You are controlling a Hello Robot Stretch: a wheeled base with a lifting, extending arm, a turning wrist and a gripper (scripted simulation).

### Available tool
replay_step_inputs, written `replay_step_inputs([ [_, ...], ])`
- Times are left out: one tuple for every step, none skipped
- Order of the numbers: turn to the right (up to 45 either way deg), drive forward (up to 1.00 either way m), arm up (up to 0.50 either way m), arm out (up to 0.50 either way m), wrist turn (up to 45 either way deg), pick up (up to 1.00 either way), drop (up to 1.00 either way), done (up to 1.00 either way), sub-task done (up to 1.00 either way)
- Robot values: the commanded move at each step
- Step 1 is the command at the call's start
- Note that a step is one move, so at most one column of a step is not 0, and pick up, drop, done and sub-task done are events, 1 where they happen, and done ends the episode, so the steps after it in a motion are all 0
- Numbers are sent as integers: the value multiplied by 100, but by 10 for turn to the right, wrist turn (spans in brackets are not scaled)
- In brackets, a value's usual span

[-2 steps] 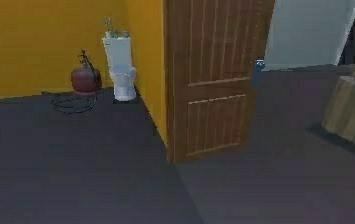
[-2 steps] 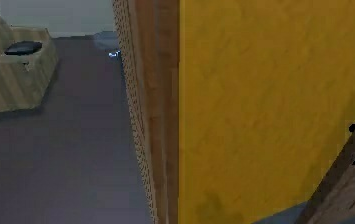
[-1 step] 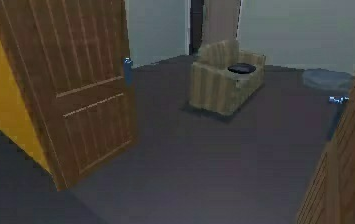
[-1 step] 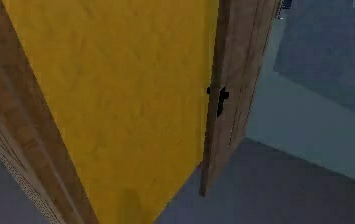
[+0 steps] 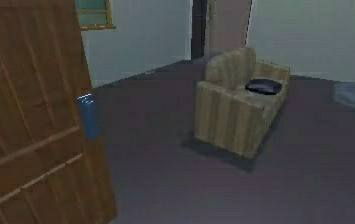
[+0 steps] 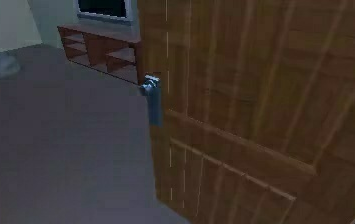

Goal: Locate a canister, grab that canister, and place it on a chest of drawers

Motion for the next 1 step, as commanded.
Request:
replay_step_inputs([
  [0, 90, 0, 0, 0, 0, 0, 0, 0],
])
